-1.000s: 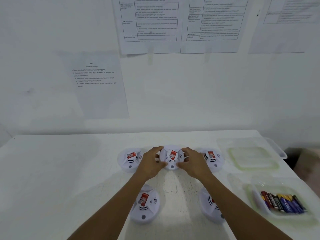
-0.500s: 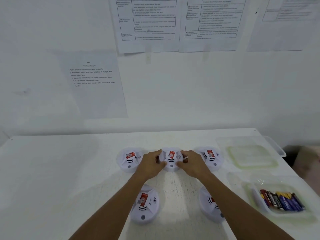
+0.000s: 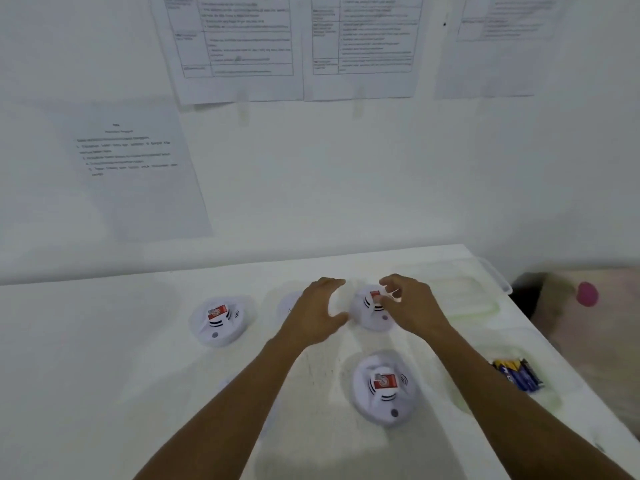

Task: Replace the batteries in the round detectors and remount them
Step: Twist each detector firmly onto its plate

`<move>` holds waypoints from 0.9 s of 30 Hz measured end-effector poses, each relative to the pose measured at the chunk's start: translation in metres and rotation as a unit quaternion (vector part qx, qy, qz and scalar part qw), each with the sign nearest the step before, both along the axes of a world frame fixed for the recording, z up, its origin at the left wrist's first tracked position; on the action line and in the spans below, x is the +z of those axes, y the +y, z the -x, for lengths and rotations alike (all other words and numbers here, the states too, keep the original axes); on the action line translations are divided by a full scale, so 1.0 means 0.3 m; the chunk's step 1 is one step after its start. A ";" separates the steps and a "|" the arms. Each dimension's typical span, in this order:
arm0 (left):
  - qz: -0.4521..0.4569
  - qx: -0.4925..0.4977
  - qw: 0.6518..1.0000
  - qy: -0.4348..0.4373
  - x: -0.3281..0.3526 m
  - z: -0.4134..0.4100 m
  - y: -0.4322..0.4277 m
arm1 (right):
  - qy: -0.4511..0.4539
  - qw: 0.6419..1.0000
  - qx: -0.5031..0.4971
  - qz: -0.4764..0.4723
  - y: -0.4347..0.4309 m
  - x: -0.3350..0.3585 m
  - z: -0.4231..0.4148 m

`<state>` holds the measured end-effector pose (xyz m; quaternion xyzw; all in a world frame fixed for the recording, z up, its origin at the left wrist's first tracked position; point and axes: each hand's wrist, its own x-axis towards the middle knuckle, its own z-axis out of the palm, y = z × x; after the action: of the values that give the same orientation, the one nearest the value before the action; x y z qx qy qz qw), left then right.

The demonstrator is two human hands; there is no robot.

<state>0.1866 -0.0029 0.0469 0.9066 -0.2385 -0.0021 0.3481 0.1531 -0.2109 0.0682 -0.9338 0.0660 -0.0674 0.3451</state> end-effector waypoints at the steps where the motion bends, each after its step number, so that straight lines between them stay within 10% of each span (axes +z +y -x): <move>1: -0.011 -0.007 1.000 0.007 -0.010 -0.001 -0.031 | 0.008 1.000 0.003 0.018 -0.018 -0.008 0.002; 12: -0.082 0.042 0.995 0.036 -0.089 -0.008 -0.187 | 0.119 0.989 0.054 0.068 -0.071 -0.041 -0.019; 22: 0.283 0.038 0.956 0.066 -0.001 0.053 -0.119 | 0.005 0.939 0.019 -0.343 -0.025 0.040 0.046; 27: 0.347 0.008 0.928 0.138 0.054 0.089 -0.070 | -0.016 0.921 0.026 -0.388 0.012 0.047 0.075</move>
<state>0.1601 -0.0239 0.0632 0.7221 -0.1668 -0.0411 0.6702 0.1306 -0.2072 0.0822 -0.7271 0.0570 -0.0425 0.6828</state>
